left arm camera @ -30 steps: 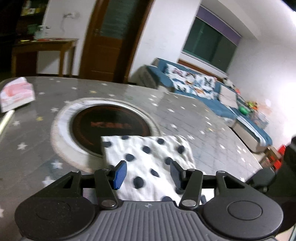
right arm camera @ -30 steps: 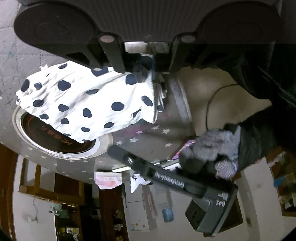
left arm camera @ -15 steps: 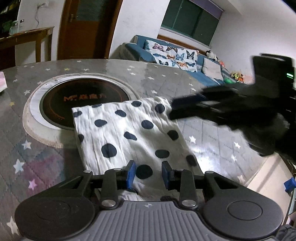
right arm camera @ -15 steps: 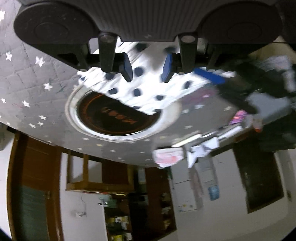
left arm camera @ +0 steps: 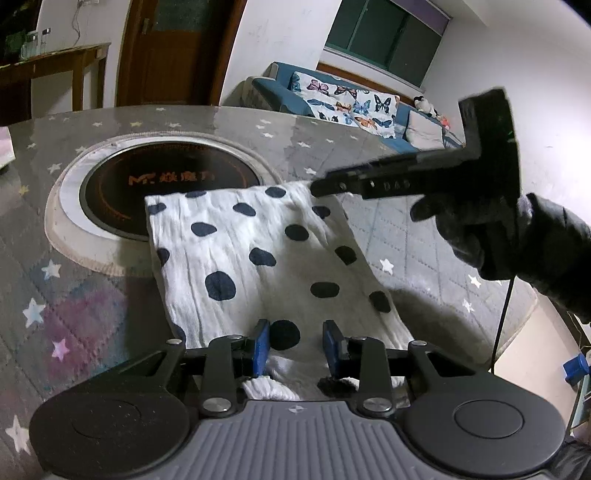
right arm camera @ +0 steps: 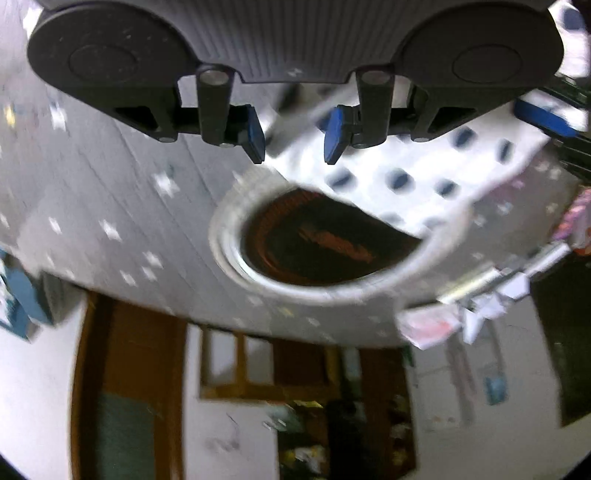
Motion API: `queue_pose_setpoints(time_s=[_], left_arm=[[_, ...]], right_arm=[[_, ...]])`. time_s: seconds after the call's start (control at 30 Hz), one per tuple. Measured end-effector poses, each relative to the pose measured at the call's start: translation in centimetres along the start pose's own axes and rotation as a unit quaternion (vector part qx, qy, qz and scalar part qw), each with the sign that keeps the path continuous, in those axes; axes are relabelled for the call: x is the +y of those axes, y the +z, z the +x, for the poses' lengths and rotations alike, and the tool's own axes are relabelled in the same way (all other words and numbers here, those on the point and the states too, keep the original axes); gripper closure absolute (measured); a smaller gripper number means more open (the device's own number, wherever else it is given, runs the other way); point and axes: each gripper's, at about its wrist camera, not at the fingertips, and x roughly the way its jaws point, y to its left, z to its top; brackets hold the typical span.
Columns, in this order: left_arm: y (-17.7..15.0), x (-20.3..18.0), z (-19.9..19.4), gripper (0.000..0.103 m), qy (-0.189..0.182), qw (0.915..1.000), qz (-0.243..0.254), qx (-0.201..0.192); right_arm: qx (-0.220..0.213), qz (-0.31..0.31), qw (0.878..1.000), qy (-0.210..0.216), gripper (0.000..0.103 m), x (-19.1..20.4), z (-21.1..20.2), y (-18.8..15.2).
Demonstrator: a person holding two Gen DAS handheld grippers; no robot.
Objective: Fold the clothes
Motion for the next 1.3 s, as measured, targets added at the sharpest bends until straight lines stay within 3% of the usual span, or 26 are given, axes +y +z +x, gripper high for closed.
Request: queue_pose_setpoints(time_s=[0.1,0.23,0.37,0.6,0.77,0.83,0.97,1.3], left_arm=[[0.2,-0.3,-0.3,0.069,0.003,1.0000,0.002,-0.004],[-0.1,-0.3,-0.4,0.068,0.005,1.0000,-0.006,-0.003],[-0.3,0.1,-0.1,0.068,0.003,0.9999,-0.014,0.001],[-0.7,0.5,0.2,0.068,-0.004,0.9996,-0.027,0.001],[-1.0,0.9,0.1,0.066,-0.015,0.9992,-0.038,-0.004],[-1.0,1.1,0.1,0.065,-0.022,0.9989,-0.042,-0.006],[-1.2,1.4,0.2,0.062,-0.034,0.9982,-0.048,-0.011],[-1.5,2.2,0.4,0.060,-0.058,0.9968,-0.051,-0.020]], right_arm=[[-0.004,-0.036,0.998,0.048,0.068,2.5,0.9,1.9],[0.027,-0.084,0.991,0.101,0.066,5.6,4.2,2.7],[0.056,-0.119,0.985,0.114,0.066,7.9,7.6,2.6],[0.052,-0.085,0.990,0.096,0.060,6.5,10.0,3.1],[0.032,-0.059,0.993,0.102,0.059,5.4,8.0,3.6],[0.022,-0.057,0.992,0.111,0.050,5.4,6.4,3.5],[0.025,-0.071,0.991,0.112,0.044,5.8,4.3,2.1],[0.026,-0.038,0.997,0.057,0.029,4.9,4.4,-1.1]])
